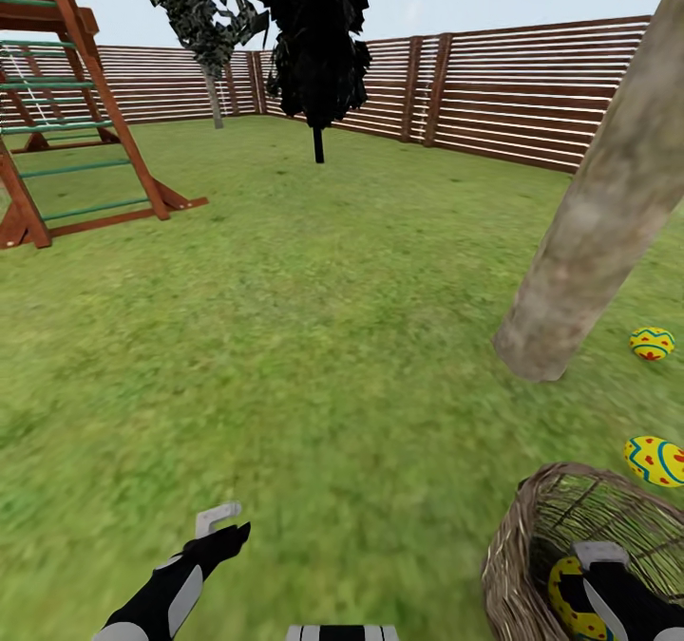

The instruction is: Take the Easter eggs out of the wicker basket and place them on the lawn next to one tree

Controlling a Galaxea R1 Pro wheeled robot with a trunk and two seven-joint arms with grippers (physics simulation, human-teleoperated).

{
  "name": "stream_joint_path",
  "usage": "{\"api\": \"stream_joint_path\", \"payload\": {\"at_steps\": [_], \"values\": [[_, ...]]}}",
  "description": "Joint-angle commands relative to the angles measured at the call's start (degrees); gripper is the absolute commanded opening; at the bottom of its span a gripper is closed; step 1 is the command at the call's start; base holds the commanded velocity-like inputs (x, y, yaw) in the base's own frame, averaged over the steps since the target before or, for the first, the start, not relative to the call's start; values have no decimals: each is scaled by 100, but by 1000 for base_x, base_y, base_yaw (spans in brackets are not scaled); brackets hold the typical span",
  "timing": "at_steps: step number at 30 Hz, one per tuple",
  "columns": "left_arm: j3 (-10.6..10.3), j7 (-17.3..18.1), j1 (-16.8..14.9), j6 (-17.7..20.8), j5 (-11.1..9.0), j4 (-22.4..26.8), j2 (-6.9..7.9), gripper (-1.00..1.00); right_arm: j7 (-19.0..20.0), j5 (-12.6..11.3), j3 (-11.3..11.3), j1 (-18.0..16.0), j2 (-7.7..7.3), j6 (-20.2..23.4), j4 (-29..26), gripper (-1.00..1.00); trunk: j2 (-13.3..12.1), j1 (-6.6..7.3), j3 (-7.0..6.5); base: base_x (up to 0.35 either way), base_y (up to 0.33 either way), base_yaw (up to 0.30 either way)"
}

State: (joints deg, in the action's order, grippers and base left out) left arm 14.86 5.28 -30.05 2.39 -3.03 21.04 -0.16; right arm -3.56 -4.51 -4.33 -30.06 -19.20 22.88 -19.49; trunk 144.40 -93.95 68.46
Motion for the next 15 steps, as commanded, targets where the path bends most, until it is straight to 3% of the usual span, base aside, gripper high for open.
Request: {"api": "stream_joint_path", "payload": {"at_steps": [1,15], "values": [[26,35,-1,25,-31,5,-2,100,-31,-50,-48,0,-5,32,-9,-100,0,3,-18,0,0,0],[25,35,-1,25,-31,5,-2,100,-31,-43,-51,0,-5,32,-2,-100,-19,40,-329,0,0,0]]}}
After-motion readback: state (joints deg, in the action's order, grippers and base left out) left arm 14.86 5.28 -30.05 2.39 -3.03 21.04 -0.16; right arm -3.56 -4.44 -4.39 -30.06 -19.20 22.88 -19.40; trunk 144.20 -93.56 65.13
